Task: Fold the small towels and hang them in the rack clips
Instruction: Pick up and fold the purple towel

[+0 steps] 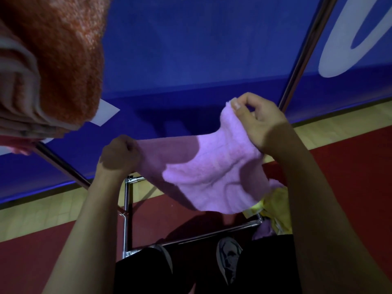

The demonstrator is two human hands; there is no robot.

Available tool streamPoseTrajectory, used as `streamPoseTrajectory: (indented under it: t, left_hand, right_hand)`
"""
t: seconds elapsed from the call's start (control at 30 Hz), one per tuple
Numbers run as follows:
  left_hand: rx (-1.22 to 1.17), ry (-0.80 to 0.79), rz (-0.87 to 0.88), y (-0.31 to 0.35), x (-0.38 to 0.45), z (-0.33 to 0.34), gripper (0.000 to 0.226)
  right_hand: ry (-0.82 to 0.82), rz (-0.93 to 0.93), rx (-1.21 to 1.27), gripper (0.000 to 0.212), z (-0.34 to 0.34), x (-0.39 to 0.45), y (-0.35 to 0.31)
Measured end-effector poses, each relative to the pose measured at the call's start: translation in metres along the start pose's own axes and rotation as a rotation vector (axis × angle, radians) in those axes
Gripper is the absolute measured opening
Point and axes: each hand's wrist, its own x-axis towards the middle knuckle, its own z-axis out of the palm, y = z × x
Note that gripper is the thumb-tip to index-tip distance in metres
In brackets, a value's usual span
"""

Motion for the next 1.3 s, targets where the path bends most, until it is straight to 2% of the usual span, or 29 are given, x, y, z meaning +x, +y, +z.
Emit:
streamPoseTrajectory:
  t: [0.07,0.17,0.23,0.37,0.47,0.57,0.63,0.73,0.8,0.87,0.97,1.03,1.17,1.23,1.3]
  left_hand:
    - [-0.132,-0.037,0.133,0.009,-0.003,-0.005,0.028]
    - [-0.472,-0.091,0.373,0.054,-0.028,-0.015,0.032]
    - [-0.505,-0.203,0.467,0.085,-0.048,-0.013,0.037]
    - [-0.509,-0.385,0.502,0.105,-0.068,0.001,0.025]
    - [-0.490,-0.401,0.484,0.108,-0.069,-0.001,0.034]
    - [-0.524,-0.347,0.470,0.109,-0.073,-0.001,0.045]
    - [-0.569,-0.277,0.492,0.110,-0.076,-0.002,0.042]
    - [-0.603,-0.171,0.514,0.107,-0.071,-0.003,0.034]
    - [-0.639,-0.090,0.489,0.103,-0.065,-0.004,0.042]
    - [-0.652,0.000,0.474,0.099,-0.058,-0.006,0.048]
    - [-0.684,0.086,0.454,0.091,-0.049,-0.010,0.052]
    - [-0.678,0.131,0.443,0.087,-0.044,-0.013,0.058]
    - [-0.664,0.190,0.458,0.085,-0.042,-0.014,0.055]
    - [-0.696,0.204,0.430,0.084,-0.042,-0.013,0.050]
    - [-0.740,0.248,0.368,0.080,-0.039,-0.013,0.043]
  right_hand:
    - [-0.091,-0.041,0.065,0.028,0.002,-0.004,-0.003]
    - [-0.214,-0.101,0.076,0.024,0.011,-0.009,-0.010]
    - [-0.257,-0.129,0.036,0.023,0.020,-0.010,-0.016]
    - [-0.315,-0.116,0.000,0.023,0.033,-0.012,-0.020]
    - [-0.332,-0.090,-0.003,0.026,0.031,-0.013,-0.018]
    - [-0.316,-0.071,-0.029,0.027,0.031,-0.012,-0.013]
    - [-0.317,-0.024,-0.042,0.036,0.036,-0.010,-0.009]
    - [-0.491,0.102,0.067,0.072,0.042,-0.010,-0.005]
    - [-0.646,0.097,0.050,0.087,0.044,-0.013,0.000]
    - [-0.777,0.052,-0.063,0.076,0.043,-0.017,0.002]
    - [-0.874,0.027,-0.201,0.033,0.035,-0.020,0.003]
    - [-0.894,0.054,-0.224,0.017,0.033,-0.020,0.005]
    - [-0.950,0.083,-0.339,0.016,0.037,-0.019,0.012]
    - [-0.978,0.088,-0.526,0.034,0.040,-0.017,0.020]
    - [-0.987,0.201,-0.605,0.059,0.041,-0.014,0.030]
